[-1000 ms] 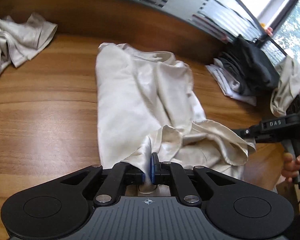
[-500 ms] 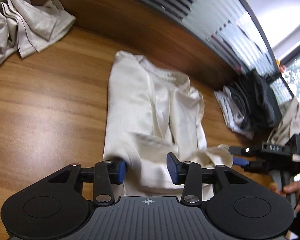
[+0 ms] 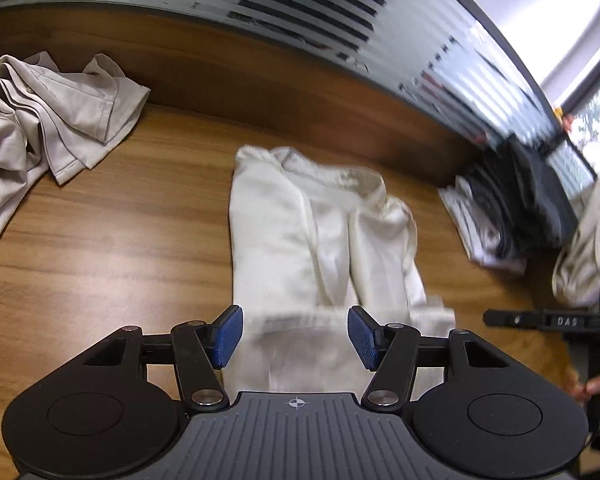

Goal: Fold clothes
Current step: 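Pinch the folded end of the shirt again with both tools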

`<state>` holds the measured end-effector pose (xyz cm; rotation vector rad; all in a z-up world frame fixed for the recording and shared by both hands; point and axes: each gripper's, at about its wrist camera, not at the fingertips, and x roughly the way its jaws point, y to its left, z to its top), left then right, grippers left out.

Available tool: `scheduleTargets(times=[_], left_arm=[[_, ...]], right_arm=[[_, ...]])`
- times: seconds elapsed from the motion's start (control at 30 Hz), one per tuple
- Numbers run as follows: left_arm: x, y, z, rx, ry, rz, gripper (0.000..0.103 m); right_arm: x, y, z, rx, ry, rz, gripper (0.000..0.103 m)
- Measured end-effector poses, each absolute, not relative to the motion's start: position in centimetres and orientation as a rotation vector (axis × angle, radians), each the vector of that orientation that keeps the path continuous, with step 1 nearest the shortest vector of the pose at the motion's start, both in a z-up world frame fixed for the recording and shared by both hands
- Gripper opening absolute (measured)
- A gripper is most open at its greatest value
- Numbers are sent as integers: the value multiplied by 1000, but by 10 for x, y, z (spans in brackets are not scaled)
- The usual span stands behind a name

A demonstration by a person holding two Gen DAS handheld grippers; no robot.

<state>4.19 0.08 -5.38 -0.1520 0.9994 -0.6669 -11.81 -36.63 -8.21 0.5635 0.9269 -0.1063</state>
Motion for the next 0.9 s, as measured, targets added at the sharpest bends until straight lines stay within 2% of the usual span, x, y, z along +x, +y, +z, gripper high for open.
scheduleTargets(times=[0.2,0.7,0.73,0.77,0.8,0.83,0.87,0.9], left_arm=[[3,14,-58,-61,1055,-703,61],[-56,23,-110,-88,1243,-705,57],[-56,22,-112,-95,1246,-707,51],[-56,21,-113,-102,1250,-709,43],[-57,20,-115,-109,1254,-711,36],[-57,19,-117,-116,1257,-713,15],[-58,18,-117,-122,1258,-716,6],[-60,19,-115,-122,1245,-721,6]], right_arm=[[-152,-341,-79,430,999,-50,54],[-209,-309,-120,481,1143,13,53],[-209,-308,-123,499,1146,14,53],[-209,-309,-126,520,1150,17,48],[-208,-308,-129,544,1154,23,38],[-208,-308,-131,558,1155,26,31],[-208,-307,-132,567,1154,27,18],[-209,-306,-132,570,1147,32,7]])
